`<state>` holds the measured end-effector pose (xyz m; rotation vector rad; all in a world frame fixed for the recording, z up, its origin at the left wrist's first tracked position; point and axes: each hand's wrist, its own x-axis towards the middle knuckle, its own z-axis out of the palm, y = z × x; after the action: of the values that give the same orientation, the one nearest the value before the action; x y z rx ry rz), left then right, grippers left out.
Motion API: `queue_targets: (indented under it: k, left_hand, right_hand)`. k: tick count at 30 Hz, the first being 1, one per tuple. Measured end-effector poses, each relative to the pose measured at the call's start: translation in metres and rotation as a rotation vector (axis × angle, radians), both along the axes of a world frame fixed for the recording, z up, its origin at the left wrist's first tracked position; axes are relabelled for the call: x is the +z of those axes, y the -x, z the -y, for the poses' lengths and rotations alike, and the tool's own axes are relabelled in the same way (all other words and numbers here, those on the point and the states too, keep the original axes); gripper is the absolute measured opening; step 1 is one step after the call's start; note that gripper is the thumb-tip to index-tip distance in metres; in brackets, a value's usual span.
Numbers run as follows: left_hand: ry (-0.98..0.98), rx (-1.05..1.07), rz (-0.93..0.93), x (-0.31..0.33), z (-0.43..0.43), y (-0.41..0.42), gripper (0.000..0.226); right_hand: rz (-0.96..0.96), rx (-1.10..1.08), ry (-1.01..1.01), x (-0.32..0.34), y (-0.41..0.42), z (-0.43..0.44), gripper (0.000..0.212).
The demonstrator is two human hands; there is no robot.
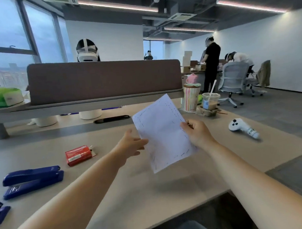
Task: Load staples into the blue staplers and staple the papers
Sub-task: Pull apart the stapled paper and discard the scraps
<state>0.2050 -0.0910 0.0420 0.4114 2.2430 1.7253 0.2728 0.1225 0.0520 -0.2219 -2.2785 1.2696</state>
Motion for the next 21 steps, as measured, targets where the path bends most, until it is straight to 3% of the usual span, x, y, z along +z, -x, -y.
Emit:
queue_targets:
  k: [6,8,16,21]
  left_hand:
    - [0.080,-0.257,-0.104,-0.003,-0.094,-0.018,0.053]
    - [0.070,-0.288,-0.120,-0.006,-0.132,-0.024,0.052]
    - [0.138,-0.417,-0.273,-0.030,-0.286,-0.078,0.047]
    - [0.227,-0.611,-0.476,-0.045,-0.367,-0.132,0.048]
  right_hand:
    - [0.035,-0.211,0.042,-0.006,-0.053,-0.074,0.032]
    - [0.060,-0.255,0.089,-0.012,-0.073,-0.101,0.021]
    - [0.164,-0.417,0.296,-0.041,-0.175,-0.196,0.053]
    - [0.174,-0.662,0.299,-0.063,-0.241,-0.245,0.051]
